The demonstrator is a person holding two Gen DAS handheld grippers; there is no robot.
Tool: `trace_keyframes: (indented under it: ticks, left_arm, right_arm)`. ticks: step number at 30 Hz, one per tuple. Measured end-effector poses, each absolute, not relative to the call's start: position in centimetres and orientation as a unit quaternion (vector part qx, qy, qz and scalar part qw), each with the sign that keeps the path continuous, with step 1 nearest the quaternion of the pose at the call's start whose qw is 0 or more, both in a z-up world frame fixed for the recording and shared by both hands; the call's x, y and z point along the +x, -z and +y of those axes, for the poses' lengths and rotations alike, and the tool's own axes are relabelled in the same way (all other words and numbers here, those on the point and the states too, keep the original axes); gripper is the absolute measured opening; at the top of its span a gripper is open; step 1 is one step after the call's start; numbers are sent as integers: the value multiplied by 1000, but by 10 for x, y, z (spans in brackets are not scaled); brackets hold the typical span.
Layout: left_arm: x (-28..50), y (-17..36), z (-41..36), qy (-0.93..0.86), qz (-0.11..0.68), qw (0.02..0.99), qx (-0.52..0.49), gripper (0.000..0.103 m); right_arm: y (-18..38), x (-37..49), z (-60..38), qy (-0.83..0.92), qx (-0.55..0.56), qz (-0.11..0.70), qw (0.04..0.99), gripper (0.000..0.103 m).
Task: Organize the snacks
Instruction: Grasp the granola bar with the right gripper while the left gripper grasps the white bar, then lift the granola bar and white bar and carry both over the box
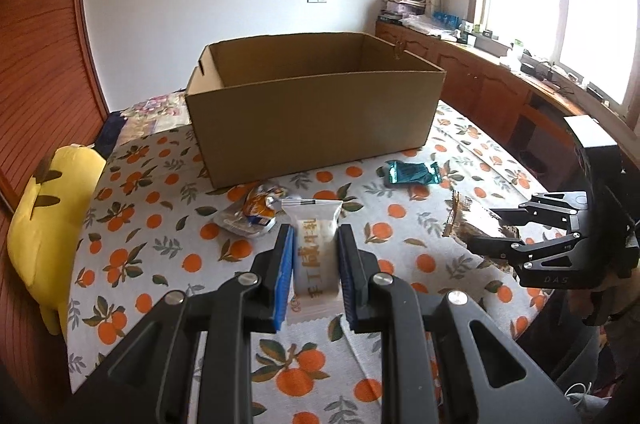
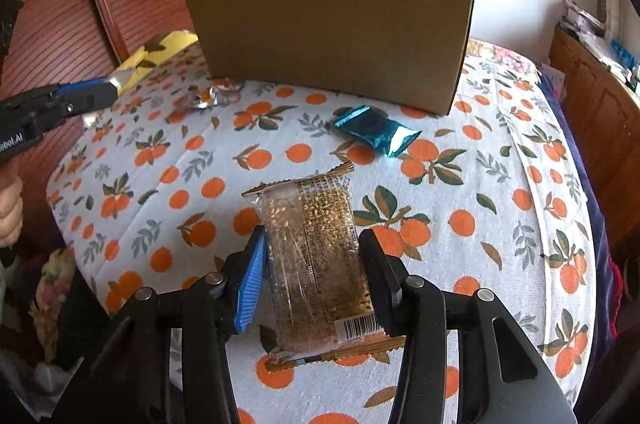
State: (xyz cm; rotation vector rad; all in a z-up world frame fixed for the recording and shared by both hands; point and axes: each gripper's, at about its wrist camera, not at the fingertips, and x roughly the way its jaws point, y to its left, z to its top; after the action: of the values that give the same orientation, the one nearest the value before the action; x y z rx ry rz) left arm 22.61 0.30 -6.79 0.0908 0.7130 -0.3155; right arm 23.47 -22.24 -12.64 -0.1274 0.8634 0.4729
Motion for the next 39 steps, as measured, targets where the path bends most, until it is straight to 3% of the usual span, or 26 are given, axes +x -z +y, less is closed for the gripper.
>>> trace_keyframes:
  ticks: [26,39]
  left_arm:
    - [220,18,-18,172,293,940,43,19]
    - [256,17,-10,164,279,946,24,19]
  right_arm:
    - [42,208,-245,-226,-22,322,919,47]
    - [29,234,-246,-233,-23,306,923,47]
